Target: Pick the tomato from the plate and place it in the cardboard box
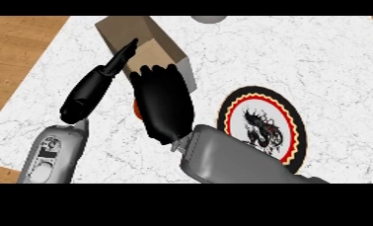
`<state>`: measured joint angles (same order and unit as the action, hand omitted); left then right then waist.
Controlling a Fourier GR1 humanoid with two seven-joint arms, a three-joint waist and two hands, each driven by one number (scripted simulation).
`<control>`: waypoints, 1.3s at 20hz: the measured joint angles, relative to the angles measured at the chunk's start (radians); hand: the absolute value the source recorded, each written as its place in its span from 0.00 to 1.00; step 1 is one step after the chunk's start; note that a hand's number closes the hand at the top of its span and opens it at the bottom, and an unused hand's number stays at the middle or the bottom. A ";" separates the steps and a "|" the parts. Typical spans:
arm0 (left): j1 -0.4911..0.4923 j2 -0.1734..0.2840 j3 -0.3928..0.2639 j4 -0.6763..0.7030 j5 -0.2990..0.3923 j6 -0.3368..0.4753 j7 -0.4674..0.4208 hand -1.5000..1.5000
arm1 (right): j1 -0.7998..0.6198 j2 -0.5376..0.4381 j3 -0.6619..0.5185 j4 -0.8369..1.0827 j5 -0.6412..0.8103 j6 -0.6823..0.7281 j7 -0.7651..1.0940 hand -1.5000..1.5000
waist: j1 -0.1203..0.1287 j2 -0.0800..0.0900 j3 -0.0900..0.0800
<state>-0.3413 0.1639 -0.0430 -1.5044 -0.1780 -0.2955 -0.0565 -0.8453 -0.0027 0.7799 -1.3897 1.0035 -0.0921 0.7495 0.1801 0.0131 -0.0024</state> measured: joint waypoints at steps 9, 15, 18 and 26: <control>-0.008 0.009 0.024 0.023 -0.006 0.015 -0.004 0.50 | -0.279 -0.001 -0.064 0.149 -0.113 -0.148 0.276 1.00 | -0.041 0.000 -0.002; 0.030 0.021 0.039 0.017 -0.004 0.017 -0.028 0.50 | -0.427 -0.002 -0.094 0.366 -0.201 -0.181 0.272 1.00 | -0.072 0.001 -0.001; 0.040 0.022 0.044 0.009 -0.005 0.021 -0.024 0.50 | -0.465 0.000 -0.109 0.473 -0.281 -0.157 0.247 1.00 | -0.083 0.002 -0.001; 0.062 0.035 0.065 -0.001 0.001 0.020 -0.033 0.50 | -0.471 0.002 -0.140 0.658 -0.515 -0.020 0.130 1.00 | -0.109 0.002 0.000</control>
<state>-0.2797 0.1991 0.0224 -1.5052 -0.1767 -0.2750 -0.0897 -1.3165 -0.0004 0.6396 -0.7314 0.4881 -0.1125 0.8800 0.0716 0.0150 -0.0021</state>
